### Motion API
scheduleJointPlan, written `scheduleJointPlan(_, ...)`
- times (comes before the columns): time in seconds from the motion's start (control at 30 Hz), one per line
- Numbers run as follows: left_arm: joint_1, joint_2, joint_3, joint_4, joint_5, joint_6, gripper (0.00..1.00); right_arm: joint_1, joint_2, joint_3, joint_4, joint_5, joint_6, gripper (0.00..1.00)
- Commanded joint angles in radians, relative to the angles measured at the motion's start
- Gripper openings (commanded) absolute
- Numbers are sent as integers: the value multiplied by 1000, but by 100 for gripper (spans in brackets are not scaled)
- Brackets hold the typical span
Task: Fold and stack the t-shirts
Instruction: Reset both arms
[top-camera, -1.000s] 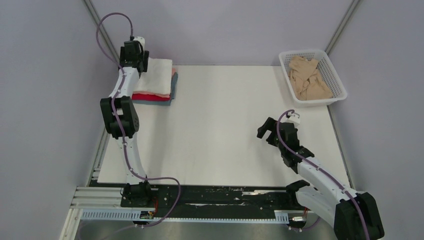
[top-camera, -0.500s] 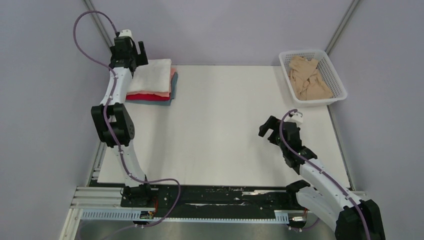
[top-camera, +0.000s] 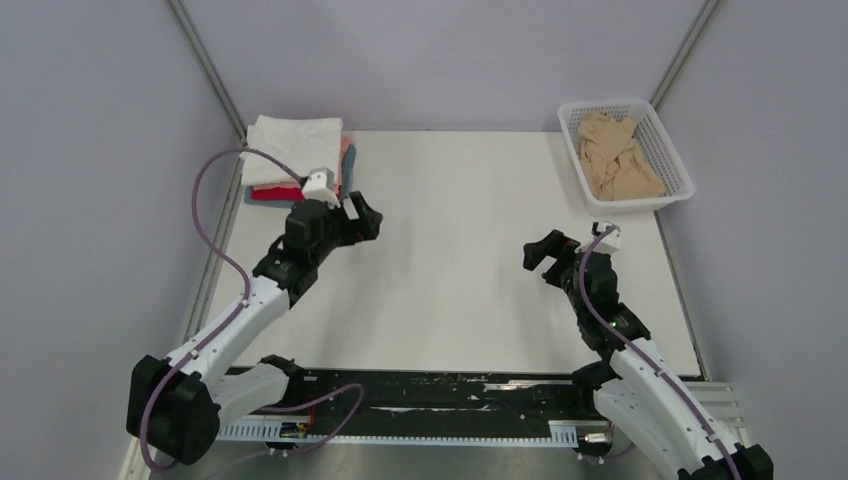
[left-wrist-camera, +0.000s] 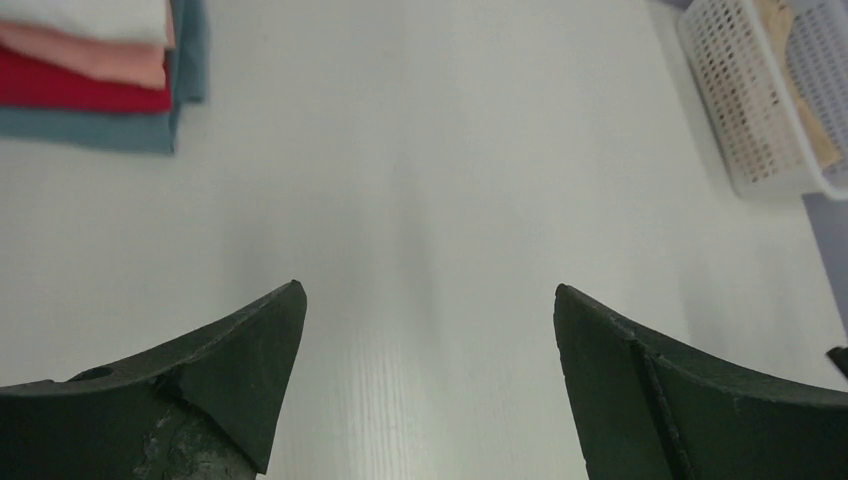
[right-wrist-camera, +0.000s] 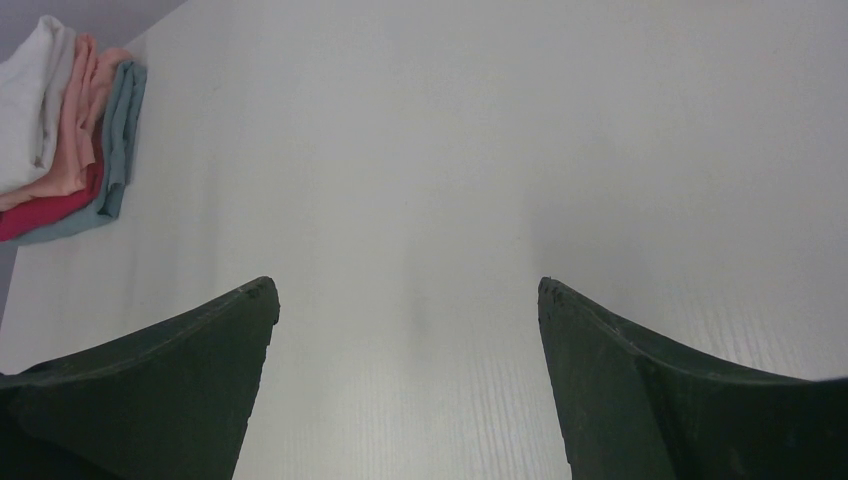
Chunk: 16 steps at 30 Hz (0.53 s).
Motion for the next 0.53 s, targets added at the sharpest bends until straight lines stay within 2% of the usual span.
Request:
scheduleJointPlan(0.0,-107,-94,-216,2,-128,-107,100,-3,-20,-19,-8,35,-1,100)
scheduleJointPlan(0.13,-183,-233,-382,-9,-166,-144,100,-3,-32,-41,-3,29,8,100)
scheduleJointPlan(0.33,-186,-375,-389,-111,-299,-125,100,-2,-48,-72,1,6,12,100)
scheduleJointPlan(0.5,-186,-413,-390,-157,-364,-117,100,-2,-65,-78,1,9,12,100)
